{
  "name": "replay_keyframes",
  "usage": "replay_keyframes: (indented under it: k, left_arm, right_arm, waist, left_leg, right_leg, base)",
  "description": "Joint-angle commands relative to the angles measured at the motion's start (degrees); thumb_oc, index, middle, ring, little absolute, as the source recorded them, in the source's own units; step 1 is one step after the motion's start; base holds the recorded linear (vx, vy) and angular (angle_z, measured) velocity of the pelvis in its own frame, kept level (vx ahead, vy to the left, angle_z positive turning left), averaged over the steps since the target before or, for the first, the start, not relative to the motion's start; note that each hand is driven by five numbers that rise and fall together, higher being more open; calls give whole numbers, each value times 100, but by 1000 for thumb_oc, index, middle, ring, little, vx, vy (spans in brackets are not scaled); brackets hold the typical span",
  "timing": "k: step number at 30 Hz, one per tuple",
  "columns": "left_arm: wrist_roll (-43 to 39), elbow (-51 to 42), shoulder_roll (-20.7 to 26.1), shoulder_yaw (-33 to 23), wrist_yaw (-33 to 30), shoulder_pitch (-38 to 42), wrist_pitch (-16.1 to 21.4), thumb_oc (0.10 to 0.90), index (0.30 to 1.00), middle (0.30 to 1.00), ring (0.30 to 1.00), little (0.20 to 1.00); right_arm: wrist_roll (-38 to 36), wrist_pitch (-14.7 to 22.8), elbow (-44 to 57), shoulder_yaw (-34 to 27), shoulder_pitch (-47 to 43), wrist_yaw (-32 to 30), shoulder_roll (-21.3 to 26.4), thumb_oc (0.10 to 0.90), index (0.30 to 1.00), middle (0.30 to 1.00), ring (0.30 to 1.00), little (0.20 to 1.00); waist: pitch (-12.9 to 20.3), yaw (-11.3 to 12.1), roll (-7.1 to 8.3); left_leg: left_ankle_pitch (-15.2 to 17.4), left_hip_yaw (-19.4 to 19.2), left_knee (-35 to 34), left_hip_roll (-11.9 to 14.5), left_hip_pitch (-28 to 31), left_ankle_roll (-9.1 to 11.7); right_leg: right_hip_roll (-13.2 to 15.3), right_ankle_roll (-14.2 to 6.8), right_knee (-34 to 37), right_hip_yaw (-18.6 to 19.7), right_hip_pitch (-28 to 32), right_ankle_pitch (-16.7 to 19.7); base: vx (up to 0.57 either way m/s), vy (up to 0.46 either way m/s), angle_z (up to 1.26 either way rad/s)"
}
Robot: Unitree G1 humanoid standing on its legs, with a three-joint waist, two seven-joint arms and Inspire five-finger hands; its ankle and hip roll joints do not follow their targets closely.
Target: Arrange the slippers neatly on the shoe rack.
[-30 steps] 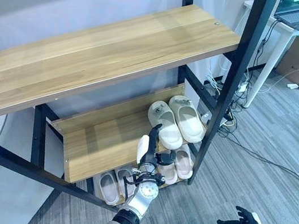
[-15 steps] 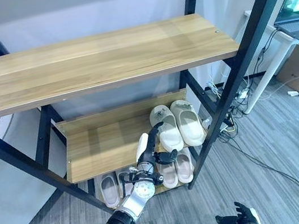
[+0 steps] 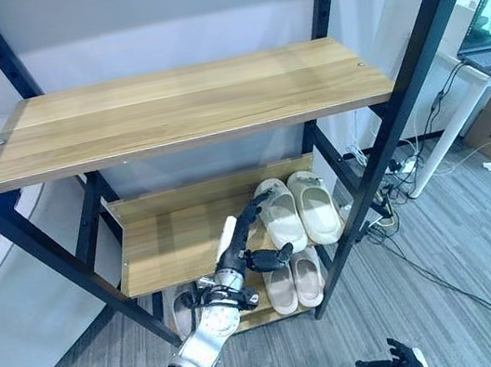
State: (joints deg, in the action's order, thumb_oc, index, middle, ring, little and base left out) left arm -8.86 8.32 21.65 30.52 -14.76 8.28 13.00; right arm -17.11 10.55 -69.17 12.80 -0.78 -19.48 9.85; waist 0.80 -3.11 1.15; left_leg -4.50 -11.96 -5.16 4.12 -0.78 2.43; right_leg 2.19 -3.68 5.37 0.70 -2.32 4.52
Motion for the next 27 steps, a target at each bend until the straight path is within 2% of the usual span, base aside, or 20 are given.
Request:
replay_keyframes:
  k: [1,6,9,11,13,16,18,22,25,26,27]
  left_arm:
    - [-391,-546,268,-387,599,-105,726,800,900,900,900,900]
    - [-870,-700,577,-703,1096,-1236,709,800,900,900,900,900]
    - [-887,-641,739,-769,1249,-1556,647,800,900,900,900,900]
    - [-620,-548,1124,-836,1464,-1940,657,800,900,900,900,900]
    - [-494,-475,1163,-879,1442,-2041,694,800,900,900,900,900]
    - [-607,5,983,-955,1424,-2149,590,800,900,900,900,900]
    - [-363,217,1036,-1056,1315,-2186,644,800,900,900,900,900]
    - [-10,1211,869,-1192,1093,-2140,618,800,900,900,900,900]
    - [456,2805,450,-1399,681,-1859,455,800,900,900,900,900]
    - [466,2830,434,-1394,671,-1844,470,800,900,900,900,900]
    - [620,3699,193,-1521,506,-1646,339,800,900,900,900,900]
  right_arm:
    - [24,64,-254,-181,-41,-15,-88,800,900,900,900,900]
    - [261,13,-405,-80,-97,74,-124,800,900,900,900,900]
    - [300,15,-377,-49,-99,106,-112,800,900,900,900,900]
    - [360,48,-371,-22,-82,159,-106,800,900,900,900,900]
    - [364,48,-381,-7,-95,179,-121,800,900,900,900,900]
    - [418,54,-366,56,-73,198,-97,800,900,900,900,900]
    - [402,89,-355,57,-44,226,-135,800,900,900,900,900]
    - [316,131,-331,52,1,320,-127,800,900,900,900,900]
    - [326,196,-179,161,41,405,-75,800,900,900,900,900]
    - [324,196,-177,161,39,405,-68,800,900,900,900,900]
    - [321,228,-126,188,92,440,-64,800,900,900,900,900]
  waist:
    - [446,377,143]
    - [469,550,199]
    - [457,580,209]
    - [461,627,202]
    - [461,635,213]
    - [440,647,219]
    - [429,660,227]
    - [409,667,225]
    - [377,631,237]
    - [373,628,231]
    - [359,605,236]
  left_leg:
    - [364,415,16,-75,-56,207]
    - [353,448,16,-68,-8,199]
    - [351,457,16,-73,18,198]
    - [351,468,16,-76,47,203]
    - [348,474,16,-79,54,208]
    - [330,505,16,-90,55,209]
    - [324,522,16,-90,59,208]
    - [306,541,16,-92,51,210]
    - [279,554,16,-102,33,215]
    - [279,557,16,-102,34,215]
    - [275,558,16,-108,29,215]
  right_leg:
    - [219,-574,-37,-629,-206,-4]
    - [217,-560,-37,-664,-124,0]
    - [215,-554,-37,-694,-78,-6]
    - [210,-545,-40,-727,-24,-19]
    - [212,-542,-43,-748,-10,-22]
    - [209,-524,-51,-774,5,-25]
    - [207,-520,-54,-797,12,-25]
    - [217,-514,-63,-847,3,-19]
    - [219,-497,-69,-880,-14,-15]
    - [220,-497,-69,-883,-12,-16]
    - [219,-491,-73,-887,-22,-19]
  base:
    - [-42,18,3]
    - [-7,-2,-4]
    - [0,-1,2]
    - [7,-1,6]
    - [-7,2,7]
    - [-18,5,10]
    - [-12,7,5]
    - [-8,4,2]
    - [0,0,0]
    - [0,0,0]
    - [0,0,0]
